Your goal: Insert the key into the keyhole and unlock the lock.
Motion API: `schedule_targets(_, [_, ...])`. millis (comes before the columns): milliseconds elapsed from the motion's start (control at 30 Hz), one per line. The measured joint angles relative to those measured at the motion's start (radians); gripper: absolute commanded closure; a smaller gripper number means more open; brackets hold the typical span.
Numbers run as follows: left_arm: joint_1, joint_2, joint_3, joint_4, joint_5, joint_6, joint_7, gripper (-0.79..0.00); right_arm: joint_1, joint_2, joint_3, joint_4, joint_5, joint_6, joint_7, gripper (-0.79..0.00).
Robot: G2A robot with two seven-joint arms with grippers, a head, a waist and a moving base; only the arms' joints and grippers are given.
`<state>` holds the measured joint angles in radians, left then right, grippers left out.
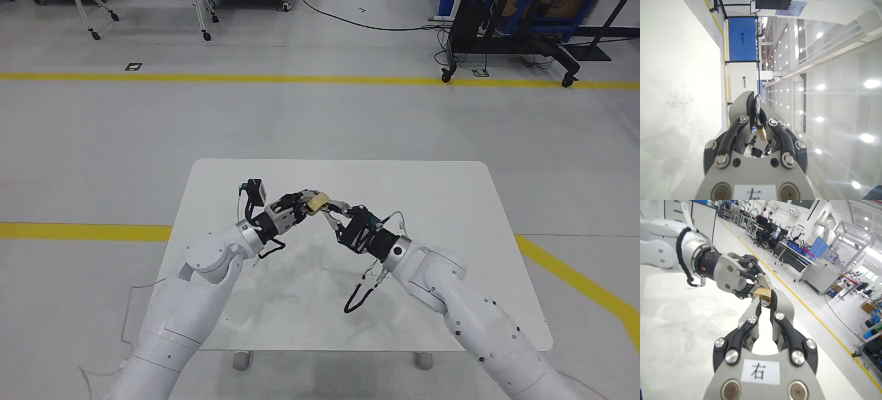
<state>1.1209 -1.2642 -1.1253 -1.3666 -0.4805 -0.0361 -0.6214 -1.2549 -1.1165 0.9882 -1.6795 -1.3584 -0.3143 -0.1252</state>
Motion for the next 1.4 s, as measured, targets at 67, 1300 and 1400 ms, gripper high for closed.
schedule_targets(67, [0.003,0.000,-0.001,-0.004,0.004,-0.009,0.005,0.000,0.002,-0.003,0.004,0.018,0.059,-0.028,-0.019,0.000])
schedule_targets(1300, [-0.025,-0.008,-0.006,0.003,-0.014,0.214,0.093,0.000,0.051,-0.013,-0.065,-0.006,-0.243,-0.075,0.177,-0.222])
schedule_targets(1400, [-0.025,-0.008,-0.007,0.003,-0.010,0.221,0.098,0.000,0.052,-0.014,-0.077,-0.025,-0.335,-0.038,0.192,-0.197])
